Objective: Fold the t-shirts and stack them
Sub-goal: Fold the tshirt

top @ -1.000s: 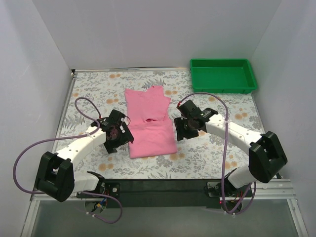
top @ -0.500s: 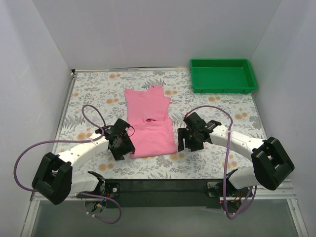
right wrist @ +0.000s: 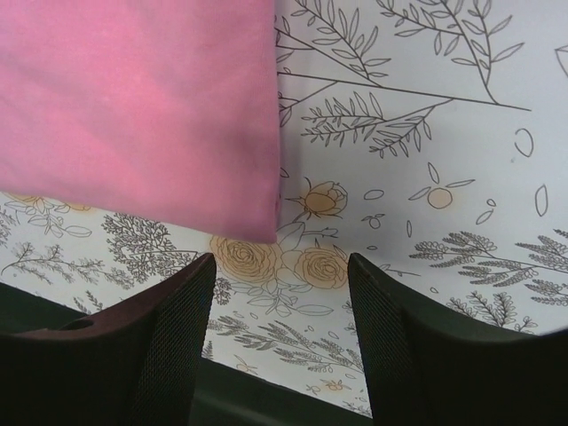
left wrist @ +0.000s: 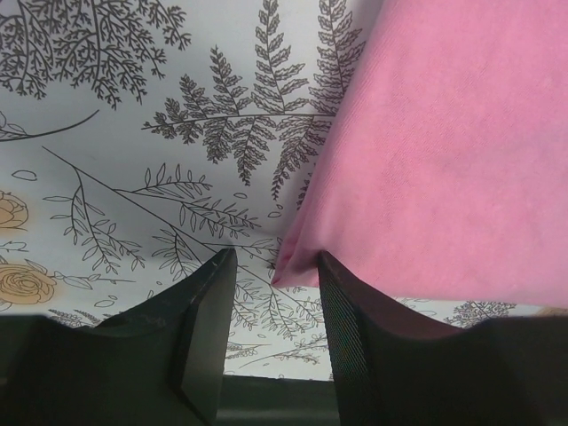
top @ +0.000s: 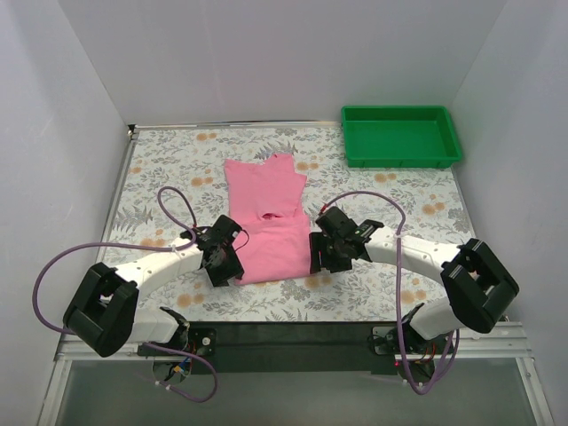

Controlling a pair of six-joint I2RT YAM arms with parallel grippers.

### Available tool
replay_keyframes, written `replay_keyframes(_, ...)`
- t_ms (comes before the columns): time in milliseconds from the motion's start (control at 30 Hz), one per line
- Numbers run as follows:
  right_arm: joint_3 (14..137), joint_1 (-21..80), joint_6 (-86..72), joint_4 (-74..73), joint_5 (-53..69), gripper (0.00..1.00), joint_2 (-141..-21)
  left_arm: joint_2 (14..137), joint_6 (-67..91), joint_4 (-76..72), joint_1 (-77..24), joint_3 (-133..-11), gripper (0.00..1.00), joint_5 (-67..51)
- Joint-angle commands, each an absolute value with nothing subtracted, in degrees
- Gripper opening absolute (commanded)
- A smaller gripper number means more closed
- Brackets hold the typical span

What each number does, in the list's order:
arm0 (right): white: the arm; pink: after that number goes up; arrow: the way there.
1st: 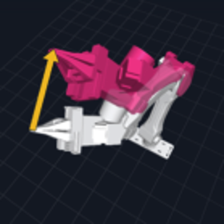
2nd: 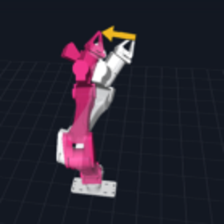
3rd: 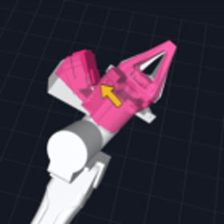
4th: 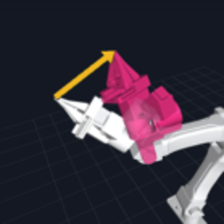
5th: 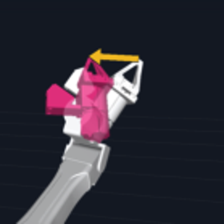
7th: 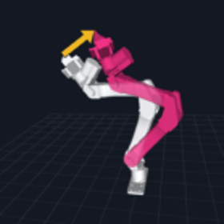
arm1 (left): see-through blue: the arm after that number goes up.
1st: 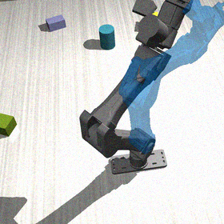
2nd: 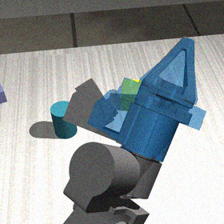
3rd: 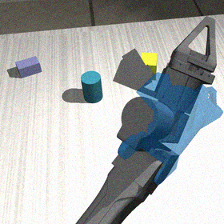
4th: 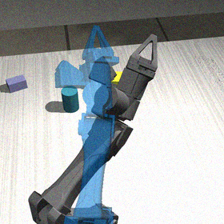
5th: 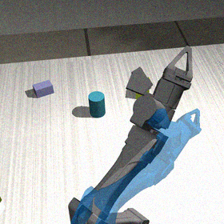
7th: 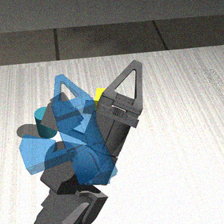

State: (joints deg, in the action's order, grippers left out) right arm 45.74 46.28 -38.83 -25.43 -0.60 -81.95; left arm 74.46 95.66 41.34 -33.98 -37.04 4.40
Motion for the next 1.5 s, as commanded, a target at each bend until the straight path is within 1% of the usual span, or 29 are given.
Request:
replay_keyframes(0,48.78,47.55,-40.69,-23.91,-3.51,0.57,-83.58,75.5,95.89,39.99,-35.33,-36.65,0.4,5.27)
replay_keyframes(233,49.66,48.43,-42.1,-23.29,-4.39,0.56,-86.13,76.02,95.1,38.94,-36.56,-35.68,0.41,4.13)
replay_keyframes(433,50.54,49.22,-43.06,-23.11,-5.01,0.55,-87.71,77.17,94.83,38.23,-36.91,-35.16,0.38,3.6)
replay_keyframes(467,50.54,49.31,-43.24,-23.03,-5.27,0.53,-87.8,77.25,94.75,38.06,-36.91,-35.07,0.37,3.52)
replay_keyframes(567,50.8,49.92,-44.12,-23.03,-5.62,0.53,-88.68,77.87,94.75,38.14,-36.91,-34.81,0.33,3.25)
replay_keyframes(600,50.97,50.18,-44.3,-23.03,-5.45,0.5,-89.29,77.87,94.75,38.06,-36.91,-34.72,0.31,3.16)
replay_keyframes(633,51.15,50.36,-44.47,-23.11,-5.36,0.5,-89.56,77.87,94.75,38.06,-36.91,-34.54,0.3,2.99)
replay_keyframes(700,51.5,50.97,-44.82,-23.64,-5.27,0.48,-90.61,77.96,94.4,37.44,-36.91,-34.1,0.3,2.38)
replay_keyframes(933,52.65,52.56,-46.22,-28.73,-5.71,0.47,-94.48,79.89,93.96,36.04,-37.0,-33.05,0.29,1.32)
replay_keyframes(1100,50.63,53.35,-48.16,-31.29,-6.41,0.48,-95.01,80.42,93.78,35.68,-37.0,-32.61,0.29,0.88)
replay_keyframes(1333,48.34,53.35,-49.31,-31.73,-7.82,0.46,-93.6,80.95,93.52,35.16,-37.0,-32.34,0.18,0.44)
replay_keyframes(1433,47.99,53.35,-49.05,-31.82,-8.26,0.44,-93.95,81.47,93.25,35.07,-37.0,-32.43,0.14,0.26)
replay_keyframes(1467,48.16,53.35,-48.69,-31.73,-8.35,0.41,-94.39,81.47,93.25,35.07,-37.0,-32.26,0.13,0.26)
